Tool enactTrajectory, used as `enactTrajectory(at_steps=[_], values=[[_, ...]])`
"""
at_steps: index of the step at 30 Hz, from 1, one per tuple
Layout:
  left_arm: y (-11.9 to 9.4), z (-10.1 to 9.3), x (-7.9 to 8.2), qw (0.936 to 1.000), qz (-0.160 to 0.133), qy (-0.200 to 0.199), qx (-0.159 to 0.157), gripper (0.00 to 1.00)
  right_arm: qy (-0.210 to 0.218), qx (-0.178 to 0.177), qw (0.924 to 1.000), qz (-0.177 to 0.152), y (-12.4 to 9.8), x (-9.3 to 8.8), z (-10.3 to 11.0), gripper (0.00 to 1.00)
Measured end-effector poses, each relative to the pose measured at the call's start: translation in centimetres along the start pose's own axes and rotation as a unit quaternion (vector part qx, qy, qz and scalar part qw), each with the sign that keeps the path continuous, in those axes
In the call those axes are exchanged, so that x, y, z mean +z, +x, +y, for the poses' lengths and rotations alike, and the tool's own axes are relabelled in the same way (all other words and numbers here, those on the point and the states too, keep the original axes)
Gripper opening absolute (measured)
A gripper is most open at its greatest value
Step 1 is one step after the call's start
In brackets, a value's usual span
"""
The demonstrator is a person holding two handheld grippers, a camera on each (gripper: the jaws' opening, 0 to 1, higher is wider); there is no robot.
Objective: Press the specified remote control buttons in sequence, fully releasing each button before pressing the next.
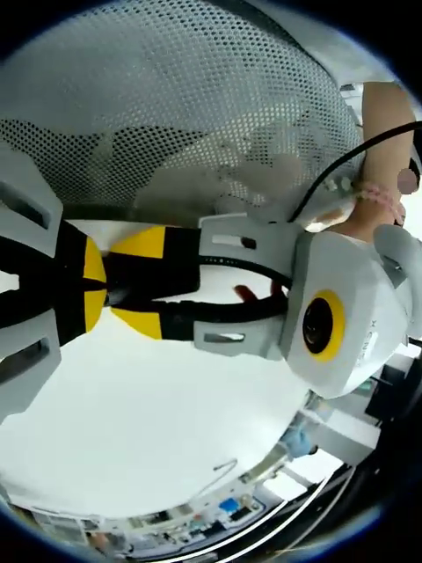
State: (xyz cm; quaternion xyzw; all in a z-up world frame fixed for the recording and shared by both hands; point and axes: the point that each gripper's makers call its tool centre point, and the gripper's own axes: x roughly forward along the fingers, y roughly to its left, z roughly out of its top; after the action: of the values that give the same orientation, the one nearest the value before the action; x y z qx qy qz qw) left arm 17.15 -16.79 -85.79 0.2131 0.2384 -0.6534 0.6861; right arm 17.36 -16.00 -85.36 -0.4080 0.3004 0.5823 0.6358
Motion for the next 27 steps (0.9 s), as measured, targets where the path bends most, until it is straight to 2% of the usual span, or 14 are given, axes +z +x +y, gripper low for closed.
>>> enactTrajectory(at_steps=[6, 9, 11, 16, 18, 20, 23, 25, 27], values=[[-0.8, 0.5, -0.5, 0.9996, 0.012, -0.017, 0.019, 0.31, 0.058, 0.026, 0.998, -0.002, 0.0, 0.0, -0.3, 0.0], [-1.1, 0.1, -0.7, 0.9996, 0.012, -0.022, 0.012, 0.25, 0.066, 0.029, 0.9974, -0.004, 0.0, 0.0, -0.2, 0.0], [-0.9, 0.0, -0.7, 0.9997, 0.013, -0.015, 0.013, 0.25, 0.079, 0.032, 0.9963, -0.008, 0.0, 0.0, -0.2, 0.0], [-0.9, 0.0, -0.6, 0.9999, 0.008, -0.006, 0.008, 0.25, 0.145, 0.05, 0.9879, -0.026, -0.1, 0.1, -0.3, 0.0], [-0.8, 0.0, -0.6, 0.9999, 0.01, -0.003, 0.008, 0.25, 0.138, 0.058, 0.9879, -0.041, -0.2, 0.0, -0.4, 0.0], [-0.8, 0.0, -0.6, 0.9999, 0.01, -0.003, 0.009, 0.25, 0.149, 0.071, 0.9848, -0.055, -0.2, 0.0, -0.4, 0.0], [-0.8, 0.1, -0.6, 0.9999, 0.01, -0.002, 0.008, 0.25, 0.153, 0.084, 0.9835, -0.048, -0.1, 0.1, -0.6, 0.0], [-0.7, 0.1, -0.6, 0.9999, 0.01, -0.002, 0.008, 0.25, 0.146, 0.073, 0.9853, -0.049, -0.3, 0.4, -1.2, 0.0], [-0.7, 0.1, -0.6, 0.9999, 0.009, -0.003, 0.009, 0.25, 0.16, 0.065, 0.983, -0.064, -0.5, 1.0, -1.8, 0.0]])
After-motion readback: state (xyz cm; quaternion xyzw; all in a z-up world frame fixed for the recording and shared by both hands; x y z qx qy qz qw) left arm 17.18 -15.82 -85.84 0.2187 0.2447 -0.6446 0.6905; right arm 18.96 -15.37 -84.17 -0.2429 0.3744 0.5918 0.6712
